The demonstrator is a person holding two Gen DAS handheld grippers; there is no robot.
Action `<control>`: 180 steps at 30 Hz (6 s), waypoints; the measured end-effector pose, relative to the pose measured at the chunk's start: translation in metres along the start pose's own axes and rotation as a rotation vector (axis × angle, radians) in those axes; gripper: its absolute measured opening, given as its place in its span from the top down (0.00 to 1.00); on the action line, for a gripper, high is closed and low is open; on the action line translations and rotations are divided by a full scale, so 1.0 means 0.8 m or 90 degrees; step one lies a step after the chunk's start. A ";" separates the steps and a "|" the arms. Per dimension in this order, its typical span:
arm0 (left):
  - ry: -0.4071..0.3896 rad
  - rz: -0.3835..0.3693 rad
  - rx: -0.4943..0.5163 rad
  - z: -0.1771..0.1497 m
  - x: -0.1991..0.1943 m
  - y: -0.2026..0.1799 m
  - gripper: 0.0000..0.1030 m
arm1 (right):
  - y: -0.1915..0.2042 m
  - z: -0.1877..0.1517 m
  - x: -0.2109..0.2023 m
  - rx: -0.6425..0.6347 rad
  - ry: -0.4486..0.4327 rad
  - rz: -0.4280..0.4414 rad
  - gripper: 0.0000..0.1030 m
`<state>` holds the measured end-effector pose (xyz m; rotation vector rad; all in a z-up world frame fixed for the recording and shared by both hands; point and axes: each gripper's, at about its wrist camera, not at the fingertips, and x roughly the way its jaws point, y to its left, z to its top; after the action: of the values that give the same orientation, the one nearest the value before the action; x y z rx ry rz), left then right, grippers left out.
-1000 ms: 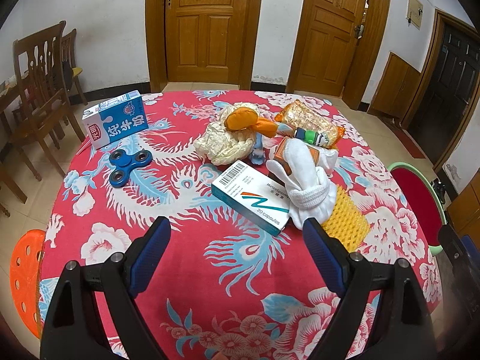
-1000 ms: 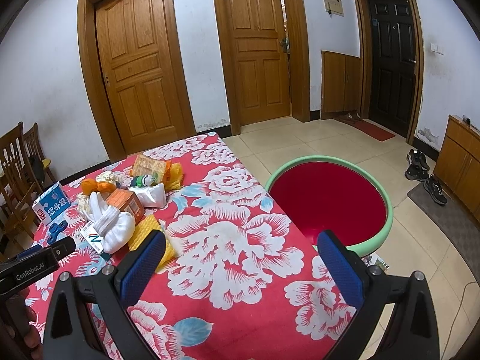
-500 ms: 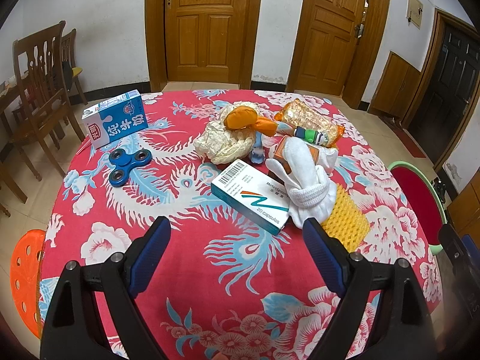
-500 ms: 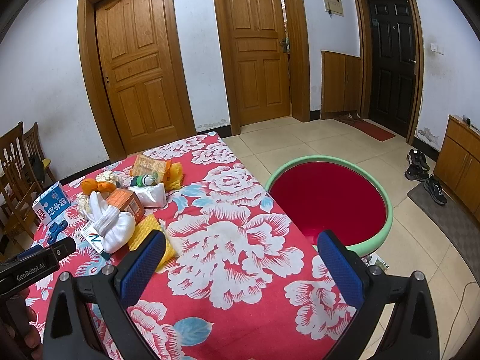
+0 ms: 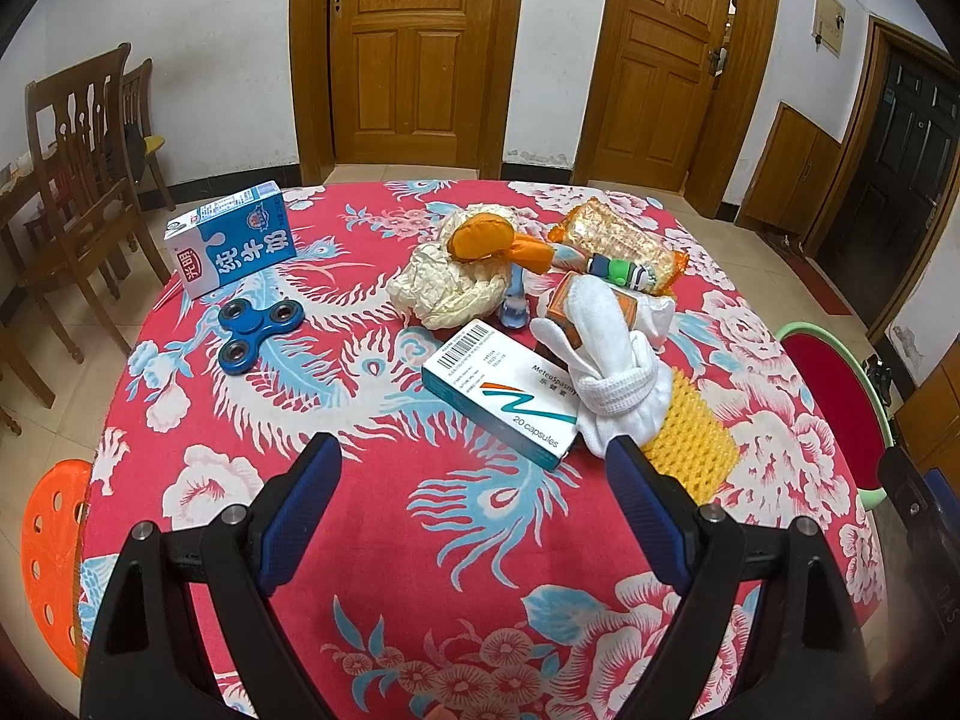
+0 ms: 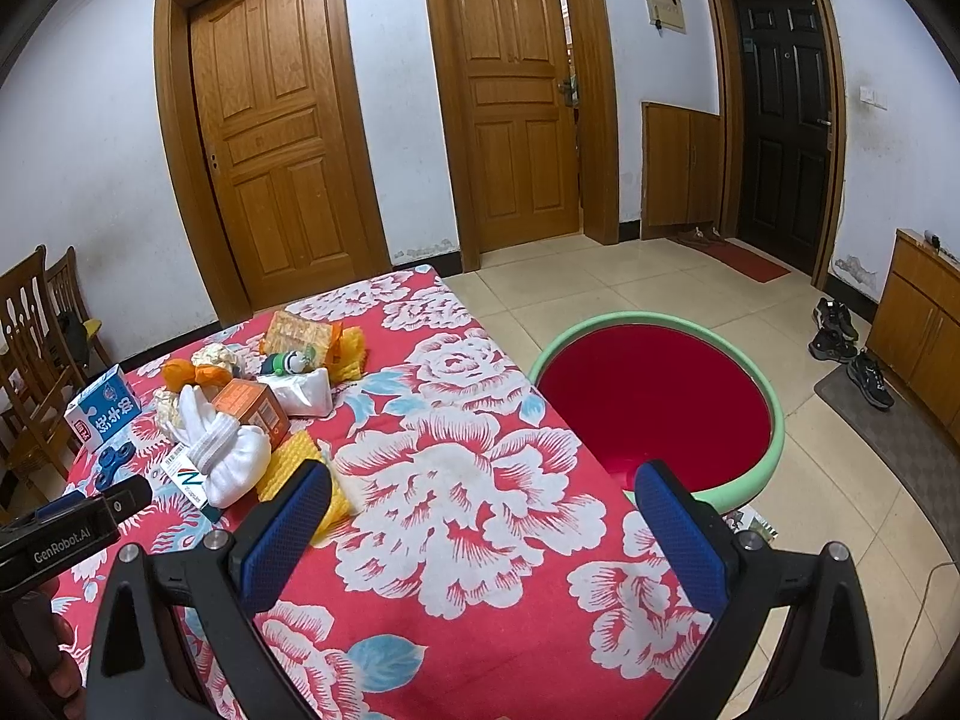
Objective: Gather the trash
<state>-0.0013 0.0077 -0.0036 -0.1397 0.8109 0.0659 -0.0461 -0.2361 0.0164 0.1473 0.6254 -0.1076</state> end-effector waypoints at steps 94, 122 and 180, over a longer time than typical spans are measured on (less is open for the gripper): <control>0.006 -0.173 -0.014 0.133 0.092 0.019 0.81 | 0.062 0.001 0.111 -0.070 0.158 0.087 0.00; -0.023 -0.182 -0.019 0.070 -0.007 0.005 0.81 | 0.028 0.007 0.062 -0.008 0.131 0.194 0.89; 0.095 -0.309 0.286 0.050 0.106 -0.333 0.62 | -0.230 0.015 0.107 0.254 0.082 -0.026 0.54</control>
<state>0.1158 -0.2489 -0.0118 0.0870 0.9024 -0.5881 0.0033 -0.4238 -0.0434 0.5309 0.7304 -0.2633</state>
